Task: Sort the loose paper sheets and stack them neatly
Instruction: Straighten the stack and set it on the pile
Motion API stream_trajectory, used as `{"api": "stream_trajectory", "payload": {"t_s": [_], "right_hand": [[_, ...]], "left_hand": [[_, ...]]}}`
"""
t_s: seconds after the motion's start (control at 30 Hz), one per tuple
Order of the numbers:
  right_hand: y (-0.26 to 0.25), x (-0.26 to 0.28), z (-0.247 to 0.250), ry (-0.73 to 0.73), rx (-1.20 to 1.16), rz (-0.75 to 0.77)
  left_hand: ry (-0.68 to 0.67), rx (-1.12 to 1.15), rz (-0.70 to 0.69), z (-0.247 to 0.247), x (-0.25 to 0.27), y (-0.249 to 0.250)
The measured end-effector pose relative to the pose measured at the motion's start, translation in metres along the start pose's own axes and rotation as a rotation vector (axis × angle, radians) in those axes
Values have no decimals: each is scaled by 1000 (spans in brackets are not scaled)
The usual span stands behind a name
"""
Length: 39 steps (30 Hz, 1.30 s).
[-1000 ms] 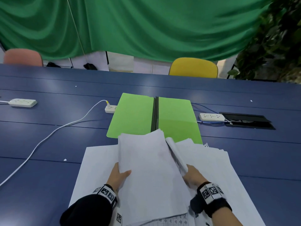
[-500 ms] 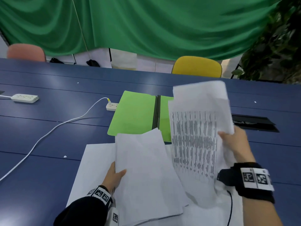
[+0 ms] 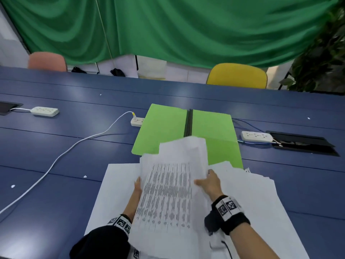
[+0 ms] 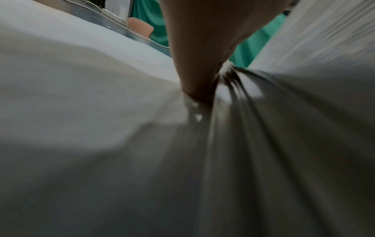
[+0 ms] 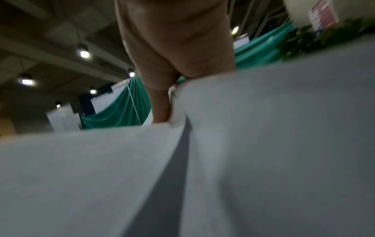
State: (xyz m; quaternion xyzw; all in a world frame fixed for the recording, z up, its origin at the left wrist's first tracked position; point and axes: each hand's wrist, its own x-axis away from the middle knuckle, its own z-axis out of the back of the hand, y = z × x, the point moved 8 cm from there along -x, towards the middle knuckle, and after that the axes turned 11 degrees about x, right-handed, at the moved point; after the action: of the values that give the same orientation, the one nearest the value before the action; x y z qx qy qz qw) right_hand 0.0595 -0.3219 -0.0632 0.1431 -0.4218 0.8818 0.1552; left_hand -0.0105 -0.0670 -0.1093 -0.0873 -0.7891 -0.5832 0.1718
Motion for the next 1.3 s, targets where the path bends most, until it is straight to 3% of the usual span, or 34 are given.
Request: {"api": "stream_trajectory", "payload": {"t_s": [0.17,0.3,0.47,0.57,0.67,0.77,1.03,1.2,1.3], "right_hand": [[6,-9,-3,35,73,40],[-21,-3,51,310,94,169],[-60,35,143,739,-297,370],[-71,55,178,840,-487,466],[-70,51,178,801,-526,438],[-56,32,146,698,-476,347],[-2,2,4,272,147,208],[12,7,-48,107,365,183],[19,9,-60,42,472,157]], "left_hand": [[2,-49,21,9,-2,-12],[35,-144,-25,9,-3,-11],[89,-111,-4,16,-5,-14],[131,-137,13,18,-6,-16],[162,-129,19,18,-6,-15],[191,-90,20,22,-9,-17],[212,-83,47,17,-7,-11],[139,134,161,6,-1,-13],[111,145,122,9,-1,-13]]}}
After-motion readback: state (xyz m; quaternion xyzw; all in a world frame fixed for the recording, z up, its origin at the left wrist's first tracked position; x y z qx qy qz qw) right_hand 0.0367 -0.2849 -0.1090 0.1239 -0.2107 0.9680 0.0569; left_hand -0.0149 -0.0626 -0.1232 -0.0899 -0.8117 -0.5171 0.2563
